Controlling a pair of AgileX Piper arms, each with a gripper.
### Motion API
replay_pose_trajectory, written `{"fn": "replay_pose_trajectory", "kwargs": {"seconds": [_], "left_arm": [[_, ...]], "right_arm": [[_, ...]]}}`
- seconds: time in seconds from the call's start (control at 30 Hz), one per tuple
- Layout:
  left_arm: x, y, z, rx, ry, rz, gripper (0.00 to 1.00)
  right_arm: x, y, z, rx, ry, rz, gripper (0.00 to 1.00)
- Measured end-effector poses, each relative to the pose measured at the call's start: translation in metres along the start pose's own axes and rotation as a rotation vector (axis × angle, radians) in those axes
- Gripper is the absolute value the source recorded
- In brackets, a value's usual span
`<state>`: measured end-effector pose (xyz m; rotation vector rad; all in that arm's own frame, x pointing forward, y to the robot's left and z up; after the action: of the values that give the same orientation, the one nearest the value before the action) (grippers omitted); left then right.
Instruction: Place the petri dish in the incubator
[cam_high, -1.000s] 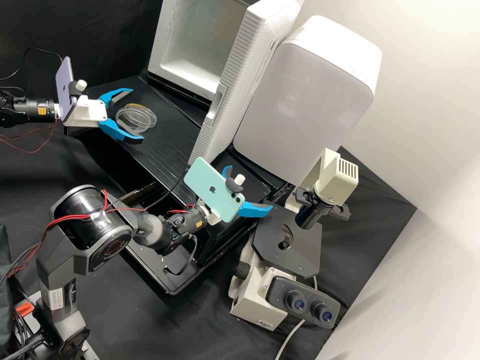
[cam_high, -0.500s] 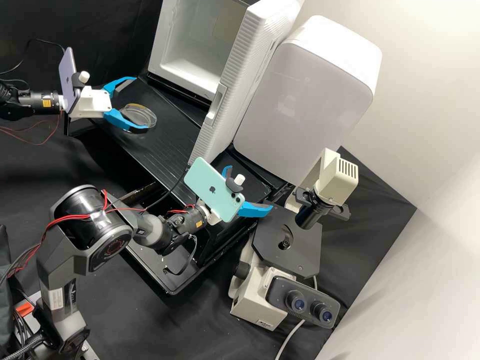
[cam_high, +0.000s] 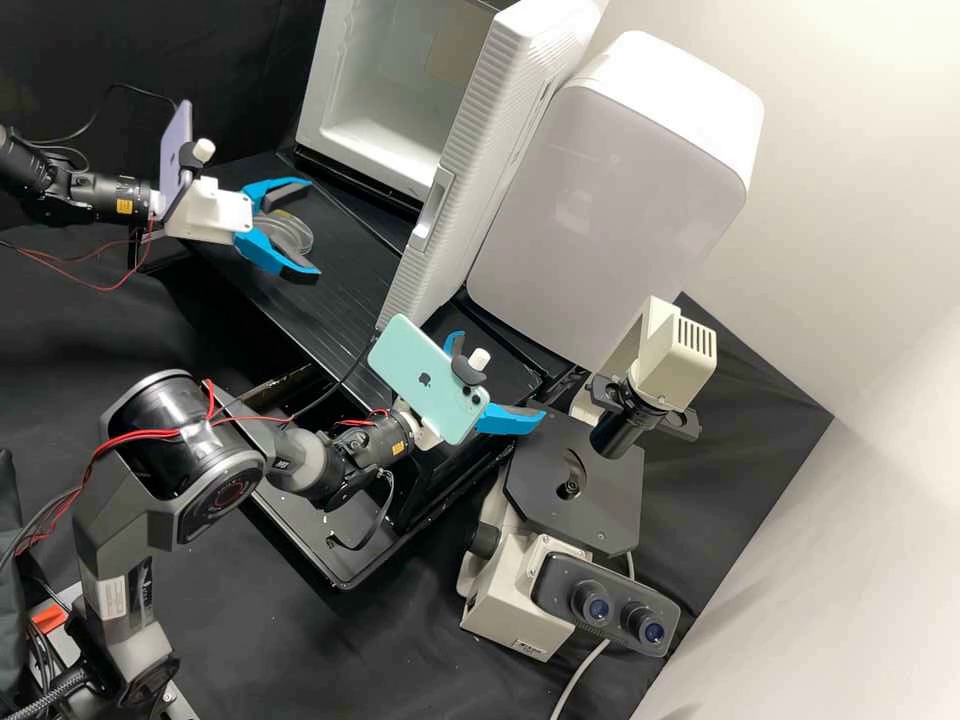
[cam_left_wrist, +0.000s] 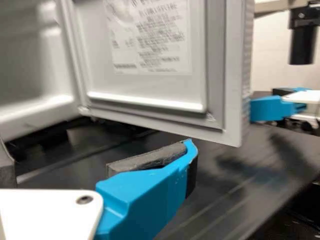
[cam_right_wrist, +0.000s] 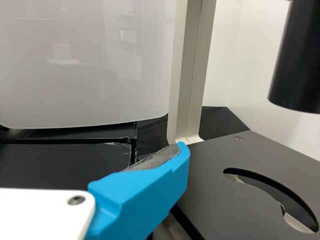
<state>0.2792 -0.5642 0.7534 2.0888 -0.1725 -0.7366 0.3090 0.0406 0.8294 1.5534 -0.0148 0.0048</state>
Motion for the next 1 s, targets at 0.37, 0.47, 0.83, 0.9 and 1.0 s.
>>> {"fn": "replay_pose_trajectory", "kwargs": {"seconds": [0.37,0.47,0.83,0.9,1.0], "left_arm": [[0.008,-0.010,-0.005,-0.174,-0.043,-0.083,1.00],[0.006,-0.009,-0.011,-0.214,-0.022,-0.080,1.00],[-0.002,-0.009,-0.017,-0.281,0.004,-0.073,1.00],[-0.003,-0.009,-0.017,-0.296,0.005,-0.070,1.00],[-0.003,-0.009,-0.017,-0.314,0.005,-0.069,1.00]], "right_arm": [[0.000,0.000,0.000,0.000,0.000,0.000,1.00],[0.000,0.000,0.000,0.000,0.000,0.000,1.00],[0.000,0.000,0.000,0.000,0.000,0.000,1.00],[0.000,0.000,0.000,0.000,0.000,0.000,1.00],[0.000,0.000,0.000,0.000,0.000,0.000,1.00]]}}
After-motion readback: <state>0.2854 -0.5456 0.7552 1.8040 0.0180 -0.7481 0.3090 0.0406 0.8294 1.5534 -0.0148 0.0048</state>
